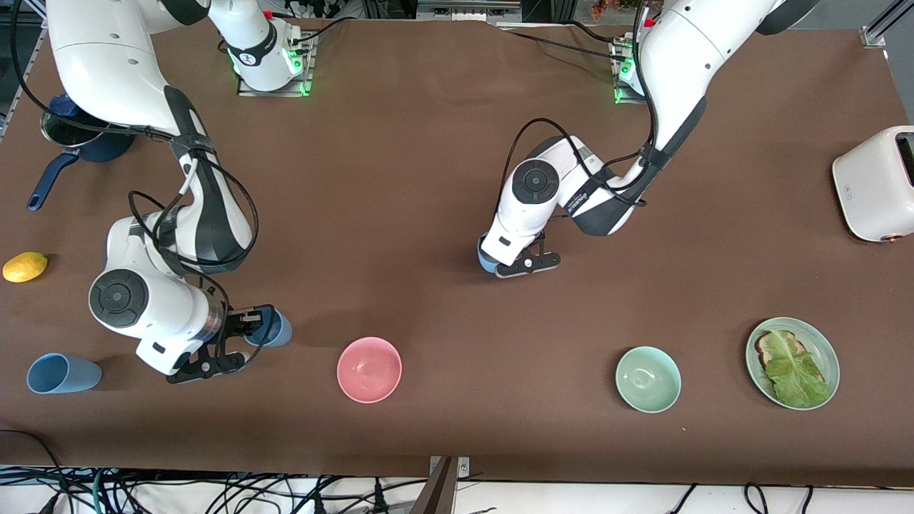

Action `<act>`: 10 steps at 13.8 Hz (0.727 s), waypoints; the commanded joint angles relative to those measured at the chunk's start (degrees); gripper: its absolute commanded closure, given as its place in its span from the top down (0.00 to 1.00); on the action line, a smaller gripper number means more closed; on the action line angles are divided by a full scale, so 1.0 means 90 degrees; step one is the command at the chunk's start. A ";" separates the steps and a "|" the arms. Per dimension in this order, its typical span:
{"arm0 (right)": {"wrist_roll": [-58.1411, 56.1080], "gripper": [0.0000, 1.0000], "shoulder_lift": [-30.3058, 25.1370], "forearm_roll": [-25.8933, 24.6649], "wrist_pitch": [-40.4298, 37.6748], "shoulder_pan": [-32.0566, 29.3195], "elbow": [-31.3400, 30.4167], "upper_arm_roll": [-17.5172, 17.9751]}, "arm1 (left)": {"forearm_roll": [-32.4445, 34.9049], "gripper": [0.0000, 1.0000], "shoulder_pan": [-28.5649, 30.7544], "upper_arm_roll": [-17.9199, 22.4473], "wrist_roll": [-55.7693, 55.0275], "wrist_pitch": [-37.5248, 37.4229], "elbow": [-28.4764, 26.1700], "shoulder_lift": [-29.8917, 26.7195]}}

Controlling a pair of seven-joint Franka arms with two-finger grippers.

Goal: Stack blue cups with both arms
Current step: 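Carry the tissue cup to mid-table with the left gripper and set it down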

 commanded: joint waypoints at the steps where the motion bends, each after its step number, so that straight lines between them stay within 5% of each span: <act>1: 0.0075 0.00 -0.0076 -0.0101 -0.0246 0.0024 0.0084 0.0038 | 0.0221 1.00 -0.0023 -0.0012 -0.0073 -0.0171 0.0103 -0.0201; 6: 0.0347 0.00 -0.0124 0.0006 -0.0451 0.0102 0.0084 0.0223 | 0.0211 1.00 0.0035 -0.0061 0.0083 -0.1683 0.0112 -0.1303; 10: 0.1001 0.00 -0.0270 0.0016 -0.0792 0.0131 0.0084 0.0691 | 0.0114 1.00 0.0813 -0.0051 0.2000 -0.2301 0.0229 -0.2007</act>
